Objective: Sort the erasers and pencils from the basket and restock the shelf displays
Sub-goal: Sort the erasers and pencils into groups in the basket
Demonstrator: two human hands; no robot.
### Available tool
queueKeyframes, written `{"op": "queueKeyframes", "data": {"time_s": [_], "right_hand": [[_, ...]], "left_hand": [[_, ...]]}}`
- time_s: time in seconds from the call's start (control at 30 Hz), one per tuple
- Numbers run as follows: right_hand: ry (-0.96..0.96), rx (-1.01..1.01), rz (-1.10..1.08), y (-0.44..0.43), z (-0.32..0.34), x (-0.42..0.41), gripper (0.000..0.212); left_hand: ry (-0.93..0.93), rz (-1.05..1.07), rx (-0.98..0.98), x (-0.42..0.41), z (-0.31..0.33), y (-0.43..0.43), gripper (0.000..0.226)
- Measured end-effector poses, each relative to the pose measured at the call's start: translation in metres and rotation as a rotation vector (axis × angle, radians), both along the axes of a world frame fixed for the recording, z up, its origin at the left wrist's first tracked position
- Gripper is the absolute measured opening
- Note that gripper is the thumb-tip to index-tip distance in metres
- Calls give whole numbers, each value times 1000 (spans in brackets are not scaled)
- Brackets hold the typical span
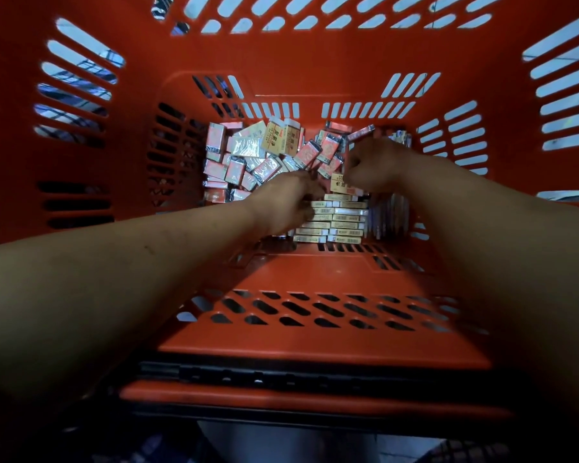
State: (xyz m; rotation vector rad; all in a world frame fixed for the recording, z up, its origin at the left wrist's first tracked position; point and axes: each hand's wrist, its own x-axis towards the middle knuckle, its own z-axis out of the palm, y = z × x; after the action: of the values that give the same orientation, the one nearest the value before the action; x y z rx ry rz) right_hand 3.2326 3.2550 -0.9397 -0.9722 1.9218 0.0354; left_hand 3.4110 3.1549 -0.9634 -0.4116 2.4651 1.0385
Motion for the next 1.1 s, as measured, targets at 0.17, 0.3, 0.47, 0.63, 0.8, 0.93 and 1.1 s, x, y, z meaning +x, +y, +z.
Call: {"op": "queueKeyframes", "data": {"time_s": [0.17, 0.3, 0.47, 0.63, 0.8, 0.93, 1.1], "right_hand": [[68, -99, -36, -2, -3, 1, 25], [42, -183, -153, -2, -4, 4, 27], [12, -215, -224, -3, -8, 6, 26], [9, -189, -104, -6, -7, 10, 25], [-54, -233, -163, -7, -11, 14, 14], [-124, -269, -164, -11, -14, 20, 8], [-172, -272, -79, -14, -14, 28, 9]], "left_hand": [[50, -56, -128, 1, 3, -8, 31], [-56, -225, -169, 3, 8, -11, 59], [-77, -246, -222, 0, 8, -9, 69], [-59, -168, -217, -6, 9, -14, 43], [-37, -23, -132, -6, 22, -33, 18], [-82, 92, -121, 1, 25, -53, 12], [-74, 225, -111, -1, 25, -57, 16]]}}
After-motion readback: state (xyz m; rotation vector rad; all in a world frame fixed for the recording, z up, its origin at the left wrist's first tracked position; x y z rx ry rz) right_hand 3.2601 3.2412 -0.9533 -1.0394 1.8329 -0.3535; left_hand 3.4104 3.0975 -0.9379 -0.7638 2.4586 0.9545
